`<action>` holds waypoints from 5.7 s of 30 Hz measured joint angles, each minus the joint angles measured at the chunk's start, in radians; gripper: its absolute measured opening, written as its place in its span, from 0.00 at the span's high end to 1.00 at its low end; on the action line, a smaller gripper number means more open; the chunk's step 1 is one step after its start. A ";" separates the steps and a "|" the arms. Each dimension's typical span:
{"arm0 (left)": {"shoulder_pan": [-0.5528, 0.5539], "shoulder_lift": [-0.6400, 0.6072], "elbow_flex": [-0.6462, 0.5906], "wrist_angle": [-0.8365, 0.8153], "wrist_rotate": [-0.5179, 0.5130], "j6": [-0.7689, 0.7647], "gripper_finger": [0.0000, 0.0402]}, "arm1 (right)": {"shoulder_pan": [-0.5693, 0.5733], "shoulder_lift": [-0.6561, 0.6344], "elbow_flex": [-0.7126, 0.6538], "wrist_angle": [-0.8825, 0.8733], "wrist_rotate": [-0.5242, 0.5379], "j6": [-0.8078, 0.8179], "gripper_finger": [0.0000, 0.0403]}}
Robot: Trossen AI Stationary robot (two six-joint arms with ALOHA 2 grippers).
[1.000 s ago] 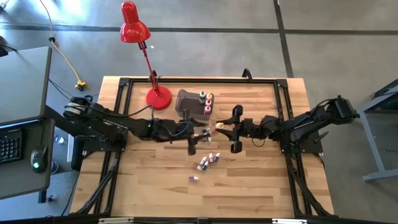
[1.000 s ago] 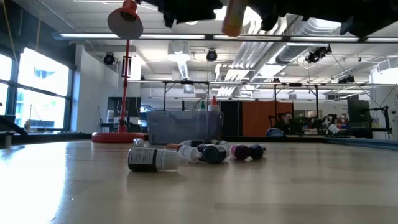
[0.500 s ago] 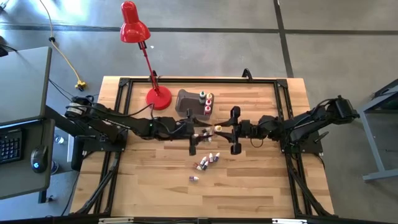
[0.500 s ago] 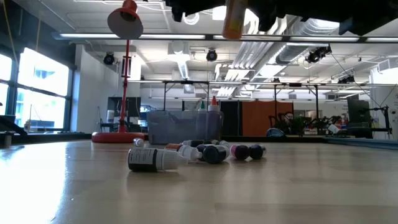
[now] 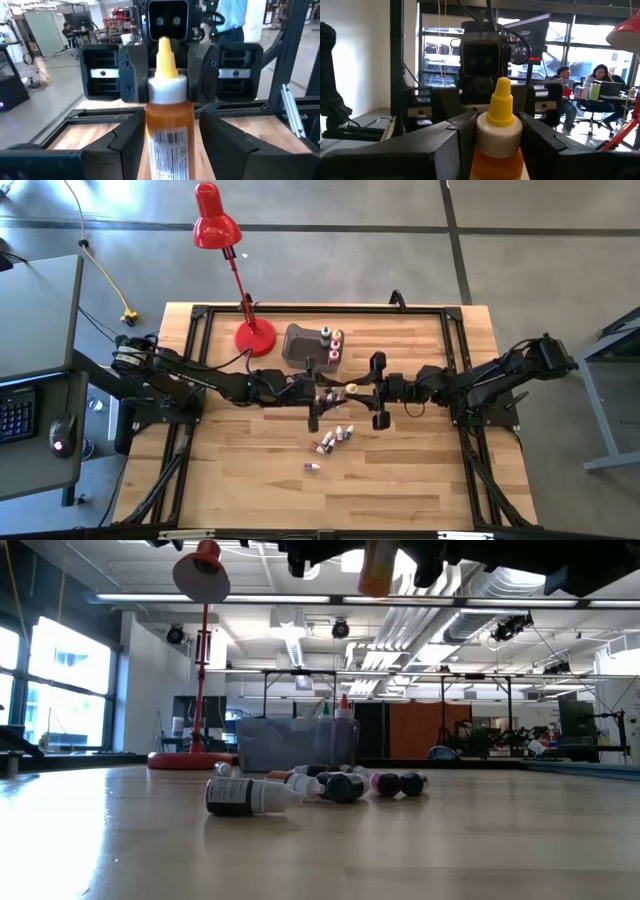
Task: Pick & Place food coloring
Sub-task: Put the large yellow food coloring bottle into the bin
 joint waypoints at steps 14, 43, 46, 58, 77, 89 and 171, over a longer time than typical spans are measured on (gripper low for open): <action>0.045 0.043 0.000 0.077 0.083 -0.081 0.54 | -0.001 0.000 0.000 -0.004 -0.020 -0.001 0.69; 0.105 0.065 0.000 0.067 0.277 -0.146 0.54 | -0.002 0.000 0.000 -0.013 0.031 -0.027 0.69; 0.105 0.065 0.000 0.066 0.287 -0.146 0.55 | -0.002 0.000 0.000 -0.021 0.065 -0.033 0.69; 0.106 0.065 0.000 0.061 0.291 -0.143 0.63 | -0.001 0.000 0.001 -0.035 0.099 -0.054 0.69; 0.104 0.063 0.000 0.034 0.270 -0.147 0.64 | -0.002 0.000 0.000 -0.033 0.124 -0.122 0.53; 0.101 0.062 0.000 -0.038 0.192 -0.152 0.64 | 0.004 -0.113 -0.001 0.037 0.202 -0.213 0.53; 0.384 0.285 -0.266 0.607 0.019 -0.103 0.64 | -0.274 -0.043 0.303 -0.794 0.136 -0.001 0.55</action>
